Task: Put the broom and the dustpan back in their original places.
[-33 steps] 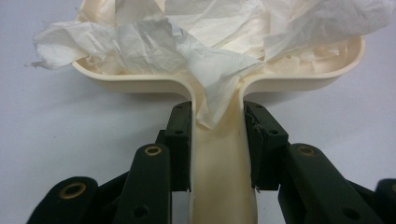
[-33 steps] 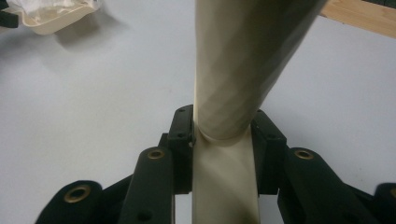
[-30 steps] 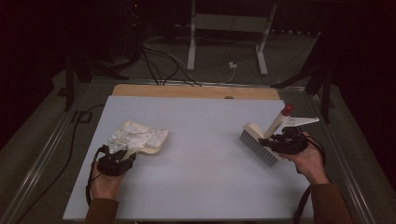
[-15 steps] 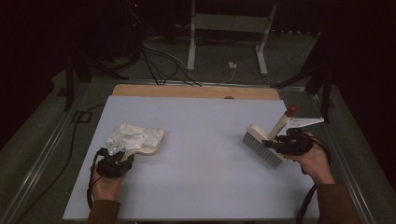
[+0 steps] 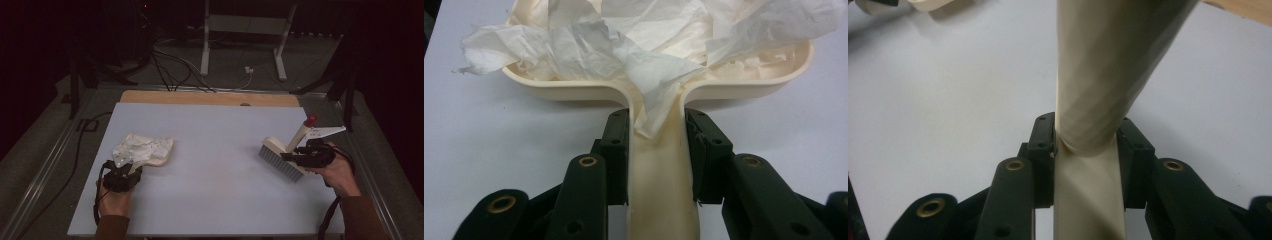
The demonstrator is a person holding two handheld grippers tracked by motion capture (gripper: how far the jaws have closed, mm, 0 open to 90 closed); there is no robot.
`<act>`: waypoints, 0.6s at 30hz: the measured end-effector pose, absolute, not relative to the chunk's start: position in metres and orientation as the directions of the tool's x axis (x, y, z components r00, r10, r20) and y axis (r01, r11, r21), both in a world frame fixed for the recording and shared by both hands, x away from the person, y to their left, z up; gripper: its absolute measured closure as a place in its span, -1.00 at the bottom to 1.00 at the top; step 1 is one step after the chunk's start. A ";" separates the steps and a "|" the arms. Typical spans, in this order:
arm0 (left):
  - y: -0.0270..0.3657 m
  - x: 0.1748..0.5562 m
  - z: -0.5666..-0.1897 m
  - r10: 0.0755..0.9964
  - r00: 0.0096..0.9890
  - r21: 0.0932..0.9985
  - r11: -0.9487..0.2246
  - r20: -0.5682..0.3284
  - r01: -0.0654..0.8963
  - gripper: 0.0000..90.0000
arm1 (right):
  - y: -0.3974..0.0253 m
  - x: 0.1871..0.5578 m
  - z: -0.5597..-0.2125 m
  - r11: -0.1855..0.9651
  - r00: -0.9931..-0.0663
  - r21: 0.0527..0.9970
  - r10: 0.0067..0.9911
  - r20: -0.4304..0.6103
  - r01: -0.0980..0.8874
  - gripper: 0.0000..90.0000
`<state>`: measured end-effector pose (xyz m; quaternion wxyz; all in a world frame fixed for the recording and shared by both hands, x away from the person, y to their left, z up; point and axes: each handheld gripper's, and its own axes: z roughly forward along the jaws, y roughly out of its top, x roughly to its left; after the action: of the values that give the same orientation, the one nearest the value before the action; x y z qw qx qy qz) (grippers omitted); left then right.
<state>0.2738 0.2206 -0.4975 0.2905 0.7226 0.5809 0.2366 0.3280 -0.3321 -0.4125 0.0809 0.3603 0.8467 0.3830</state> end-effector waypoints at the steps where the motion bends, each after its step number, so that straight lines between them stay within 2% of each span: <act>1: 0.221 0.274 -0.497 0.977 0.213 0.694 -0.157 0.005 0.702 0.49 | -0.332 0.328 -0.413 0.451 -0.731 0.705 0.668 0.139 0.547 0.49; 18: 0.218 0.273 -0.499 0.981 0.195 0.692 -0.147 0.009 0.707 0.49 | -0.338 0.325 -0.420 0.502 -0.780 0.692 0.609 0.143 0.519 0.50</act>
<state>0.2734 0.2183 -0.4992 0.2854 0.7184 0.5874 0.2398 0.3249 -0.3385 -0.4204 0.0595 0.3261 0.8646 0.3775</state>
